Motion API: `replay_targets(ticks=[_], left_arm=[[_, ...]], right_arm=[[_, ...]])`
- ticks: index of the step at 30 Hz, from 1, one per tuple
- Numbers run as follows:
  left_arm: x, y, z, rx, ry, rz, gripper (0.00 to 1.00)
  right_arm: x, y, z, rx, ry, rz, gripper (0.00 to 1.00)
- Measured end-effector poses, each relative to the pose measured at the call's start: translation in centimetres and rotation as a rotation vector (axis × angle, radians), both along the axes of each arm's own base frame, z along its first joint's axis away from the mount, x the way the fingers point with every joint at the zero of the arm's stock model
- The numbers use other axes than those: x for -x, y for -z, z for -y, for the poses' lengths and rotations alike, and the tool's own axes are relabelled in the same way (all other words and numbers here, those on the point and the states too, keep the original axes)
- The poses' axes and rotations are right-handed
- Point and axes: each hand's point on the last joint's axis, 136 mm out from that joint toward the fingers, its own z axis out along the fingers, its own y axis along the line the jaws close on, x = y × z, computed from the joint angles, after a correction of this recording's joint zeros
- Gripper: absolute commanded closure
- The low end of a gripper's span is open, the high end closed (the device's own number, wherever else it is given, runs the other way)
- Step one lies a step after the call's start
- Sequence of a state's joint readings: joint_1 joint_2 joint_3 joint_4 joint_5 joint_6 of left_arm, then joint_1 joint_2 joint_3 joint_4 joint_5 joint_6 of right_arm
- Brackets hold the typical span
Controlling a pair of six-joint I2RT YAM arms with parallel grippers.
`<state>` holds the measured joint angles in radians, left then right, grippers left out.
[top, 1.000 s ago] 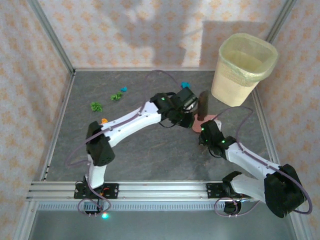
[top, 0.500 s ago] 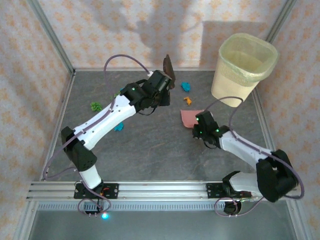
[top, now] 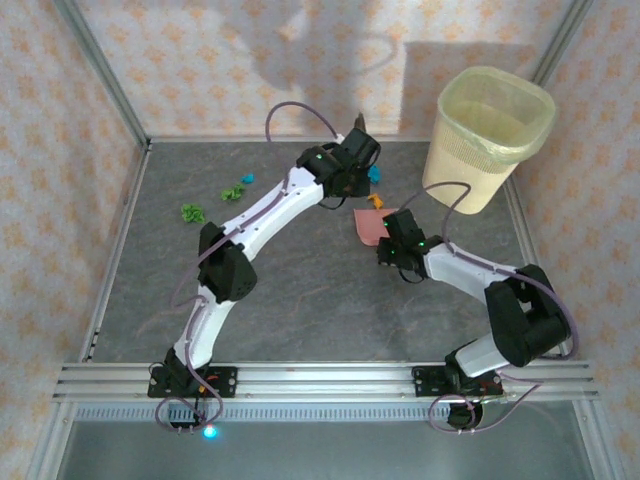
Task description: Sweep away the paper scraps from the table
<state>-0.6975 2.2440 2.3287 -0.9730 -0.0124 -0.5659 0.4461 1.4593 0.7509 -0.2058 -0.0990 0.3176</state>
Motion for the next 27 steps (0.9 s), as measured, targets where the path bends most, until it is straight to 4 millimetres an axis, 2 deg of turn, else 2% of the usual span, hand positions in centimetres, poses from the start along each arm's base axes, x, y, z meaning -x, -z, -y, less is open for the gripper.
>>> replay_targets(ticks=[3, 6, 14, 19, 27], left_arm=[[0.4, 2.0, 0.3, -0.018, 0.021, -0.056, 1.00], [0.7, 2.9, 0.6, -0.017, 0.038, -0.084, 1.00], [0.5, 1.7, 1.7, 0.029, 0.068, -0.073, 1.00], [0.9, 2.1, 2.1, 0.047, 0.084, -0.096, 1.00], [2.5, 5.8, 2.2, -0.003, 0.102, -0.173, 1.00]], right_arm=[[-0.1, 0.2, 1.2, -0.030, 0.034, 0.020, 1.00], [-0.2, 0.2, 1.8, -0.051, 0.054, 0.038, 1.00], [0.5, 0.3, 2.2, -0.053, 0.058, 0.065, 1.00], [0.7, 0.2, 2.4, -0.050, 0.062, 0.070, 1.00], [0.6, 0.2, 2.4, -0.050, 0.061, 0.070, 1.00]])
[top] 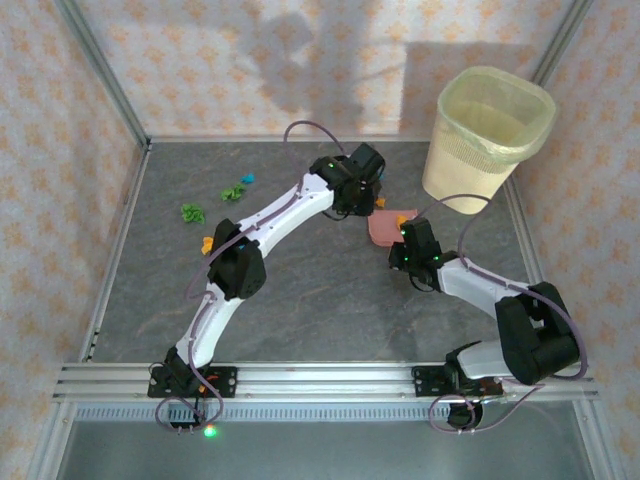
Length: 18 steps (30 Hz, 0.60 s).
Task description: Sweep away the paper scraps from the table
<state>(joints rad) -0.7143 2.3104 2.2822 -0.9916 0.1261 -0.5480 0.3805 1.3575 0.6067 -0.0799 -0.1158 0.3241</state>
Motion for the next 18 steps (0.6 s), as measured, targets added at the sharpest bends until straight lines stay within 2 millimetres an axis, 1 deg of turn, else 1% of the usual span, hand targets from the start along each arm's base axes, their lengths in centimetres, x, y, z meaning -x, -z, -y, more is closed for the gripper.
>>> replay_targets(ticks=[3, 5, 10, 15, 18], left_arm=[[0.7, 0.7, 0.4, -0.010, 0.014, -0.005, 1.00], [1.3, 0.9, 0.5, -0.013, 0.022, -0.007, 1.00], [3.0, -0.4, 0.7, -0.004, 0.045, -0.001, 1.00], [4.7, -1.7, 1.5, 0.008, 0.079, 0.012, 1.00], [6.5, -1.8, 1.9, 0.003, 0.106, 0.001, 1.00]], right_arm=[[0.0, 0.0, 0.0, -0.001, 0.000, 0.001, 1.00], [0.0, 0.0, 0.0, -0.001, 0.000, 0.002, 1.00], [0.0, 0.0, 0.0, -0.003, -0.001, 0.007, 1.00], [0.0, 0.1, 0.0, -0.004, -0.001, 0.010, 1.00], [0.0, 0.0, 0.0, -0.002, -0.003, 0.012, 1.00]])
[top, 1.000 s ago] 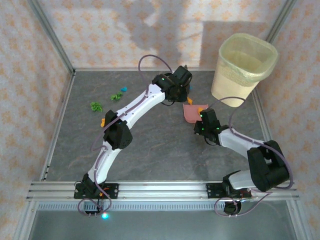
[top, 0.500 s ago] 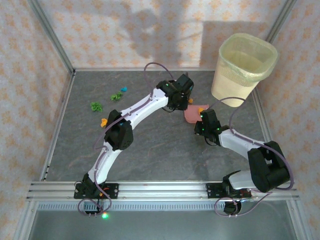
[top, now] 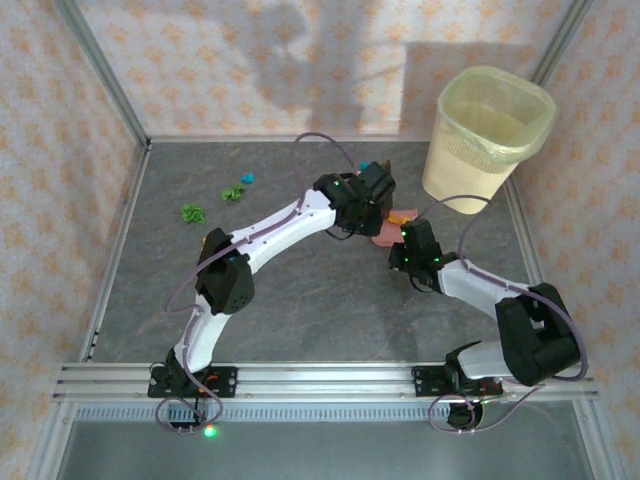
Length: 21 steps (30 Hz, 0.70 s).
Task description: Sweep away the paper scraps from the table
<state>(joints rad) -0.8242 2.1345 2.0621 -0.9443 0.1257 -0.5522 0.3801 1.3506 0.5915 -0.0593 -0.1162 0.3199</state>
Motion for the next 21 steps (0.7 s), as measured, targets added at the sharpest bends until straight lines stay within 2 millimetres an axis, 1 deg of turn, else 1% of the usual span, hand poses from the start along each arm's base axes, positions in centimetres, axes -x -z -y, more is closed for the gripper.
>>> replay_targets(ticks=[4, 8, 11, 14, 19, 21], left_arm=[[2.1, 0.1, 0.2, -0.008, 0.030, -0.019, 1.00], [3.1, -0.4, -0.2, 0.003, 0.029, -0.019, 1.00], [3.5, -1.5, -0.7, 0.020, 0.020, -0.008, 1.00], [3.8, -3.4, -1.4, 0.046, 0.009, 0.029, 1.00], [4.3, -7.5, -3.6, 0.097, -0.038, 0.125, 1.00], [4.5, -8.6, -4.5, 0.112, -0.056, 0.161, 1.00]], right_arm=[[0.0, 0.1, 0.0, 0.001, -0.001, 0.002, 1.00], [0.0, 0.1, 0.0, 0.000, -0.003, 0.007, 1.00], [0.1, 0.1, 0.1, 0.001, -0.004, 0.009, 1.00], [0.1, 0.1, 0.1, -0.001, -0.005, 0.014, 1.00], [0.4, 0.1, 0.2, -0.003, -0.005, 0.021, 1.00], [0.4, 0.1, 0.2, -0.002, -0.007, 0.024, 1.00]])
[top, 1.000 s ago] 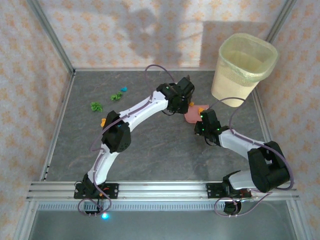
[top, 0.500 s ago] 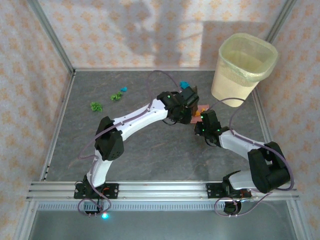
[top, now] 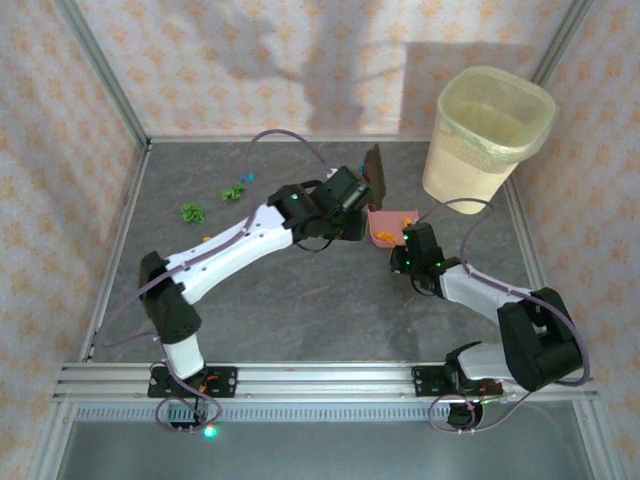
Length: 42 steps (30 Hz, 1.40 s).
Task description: Sweep away the paper scraps from the table
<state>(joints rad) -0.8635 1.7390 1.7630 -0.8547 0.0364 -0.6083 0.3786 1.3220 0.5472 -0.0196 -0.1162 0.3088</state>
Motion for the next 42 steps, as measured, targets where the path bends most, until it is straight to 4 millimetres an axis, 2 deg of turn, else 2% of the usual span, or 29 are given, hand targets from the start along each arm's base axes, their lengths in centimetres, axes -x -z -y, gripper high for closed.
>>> replay_targets(ticks=[3, 5, 11, 14, 18, 22, 27, 33, 42], left_arm=[[0.1, -0.9, -1.5, 0.012, -0.051, 0.046, 1.00], [0.4, -0.8, -2.9, 0.009, -0.092, 0.068, 1.00], [2.3, 1.2, -7.8, -0.027, -0.206, 0.119, 1.00], [4.1, 2.8, -9.5, -0.038, -0.226, 0.164, 1.00], [7.4, 6.2, -11.2, -0.060, -0.197, 0.180, 1.00], [8.5, 8.9, -12.8, -0.071, -0.196, 0.173, 1.00], [9.0, 9.9, -13.6, -0.043, -0.189, 0.206, 1.00], [9.0, 10.7, -13.6, -0.026, -0.173, 0.231, 1.00], [9.2, 10.6, -13.5, -0.026, -0.159, 0.220, 1.00]], right_arm=[[0.0, 0.0, 0.0, -0.001, -0.001, 0.003, 1.00], [0.0, 0.0, 0.0, -0.002, -0.001, 0.005, 1.00], [0.1, -0.1, 0.0, -0.005, -0.001, 0.012, 1.00], [0.3, -0.3, 0.1, -0.008, -0.001, 0.021, 1.00], [0.6, -0.5, 0.2, -0.012, 0.000, 0.031, 1.00], [0.7, -0.6, 0.4, -0.010, 0.003, 0.037, 1.00], [0.5, -1.2, 0.6, -0.004, 0.016, 0.059, 1.00], [0.6, -2.3, 1.3, 0.007, 0.037, 0.110, 1.00], [1.4, -6.9, 1.0, 0.046, 0.029, 0.227, 1.00]])
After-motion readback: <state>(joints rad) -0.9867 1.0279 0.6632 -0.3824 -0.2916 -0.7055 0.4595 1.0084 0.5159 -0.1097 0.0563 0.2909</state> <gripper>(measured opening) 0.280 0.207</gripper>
